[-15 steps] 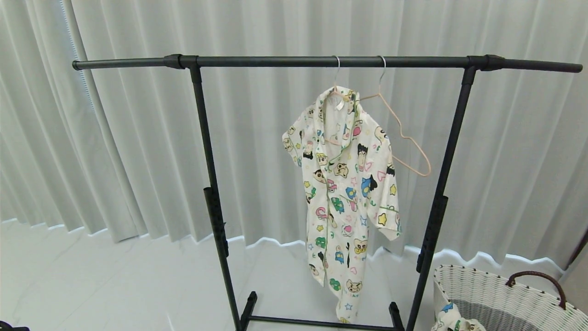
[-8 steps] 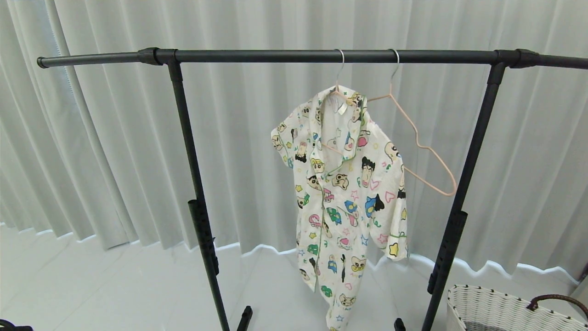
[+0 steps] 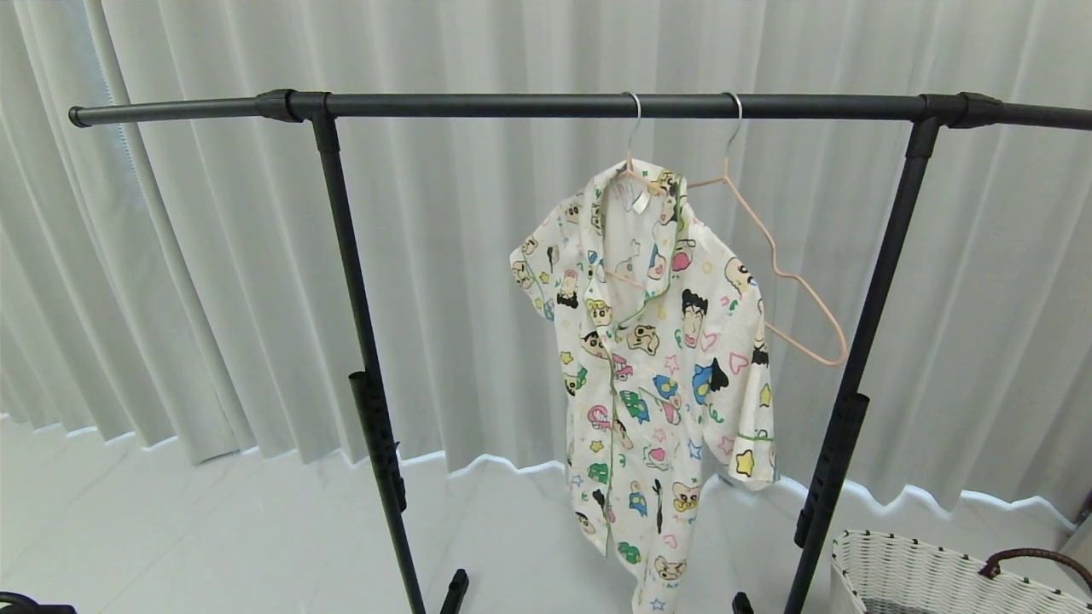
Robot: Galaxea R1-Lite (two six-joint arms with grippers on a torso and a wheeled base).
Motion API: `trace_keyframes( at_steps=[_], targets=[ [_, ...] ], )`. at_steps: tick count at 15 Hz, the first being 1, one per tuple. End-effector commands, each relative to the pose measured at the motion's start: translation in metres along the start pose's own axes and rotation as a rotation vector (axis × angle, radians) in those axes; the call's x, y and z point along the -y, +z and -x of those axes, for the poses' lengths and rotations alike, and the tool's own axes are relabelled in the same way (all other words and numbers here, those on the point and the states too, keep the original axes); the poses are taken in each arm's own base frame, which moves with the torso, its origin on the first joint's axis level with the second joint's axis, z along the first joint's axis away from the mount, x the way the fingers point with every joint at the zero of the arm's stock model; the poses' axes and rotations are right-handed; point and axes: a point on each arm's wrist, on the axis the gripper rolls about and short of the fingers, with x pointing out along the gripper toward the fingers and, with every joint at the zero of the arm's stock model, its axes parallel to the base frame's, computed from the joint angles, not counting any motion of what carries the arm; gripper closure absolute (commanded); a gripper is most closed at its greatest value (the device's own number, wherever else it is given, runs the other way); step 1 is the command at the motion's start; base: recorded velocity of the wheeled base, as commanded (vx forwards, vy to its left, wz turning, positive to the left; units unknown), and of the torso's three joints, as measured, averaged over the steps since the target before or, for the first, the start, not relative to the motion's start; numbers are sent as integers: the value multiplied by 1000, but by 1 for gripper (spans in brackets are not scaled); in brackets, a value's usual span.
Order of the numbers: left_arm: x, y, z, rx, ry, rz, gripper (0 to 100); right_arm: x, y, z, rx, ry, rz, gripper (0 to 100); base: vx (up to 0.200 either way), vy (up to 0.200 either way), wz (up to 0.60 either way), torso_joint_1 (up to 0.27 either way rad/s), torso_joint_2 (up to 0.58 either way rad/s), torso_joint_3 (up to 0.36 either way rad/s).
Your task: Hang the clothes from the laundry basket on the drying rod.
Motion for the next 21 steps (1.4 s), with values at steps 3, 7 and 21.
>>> trace_keyframes(
  at_steps=[3,7,21],
  targets=[
    [-1,-1,4,53,-8,12,0,-7,7,-31,-270,176,127,0,0,0,0,0,0,0],
    [-2,-3,7,85,-10,25,0,-8,27,-80,-397,197,138,0,0,0,0,0,0,0],
    [-4,-4,9,118,-9,38,0,-11,41,-178,-584,110,234,0,0,0,0,0,0,0]
  ],
)
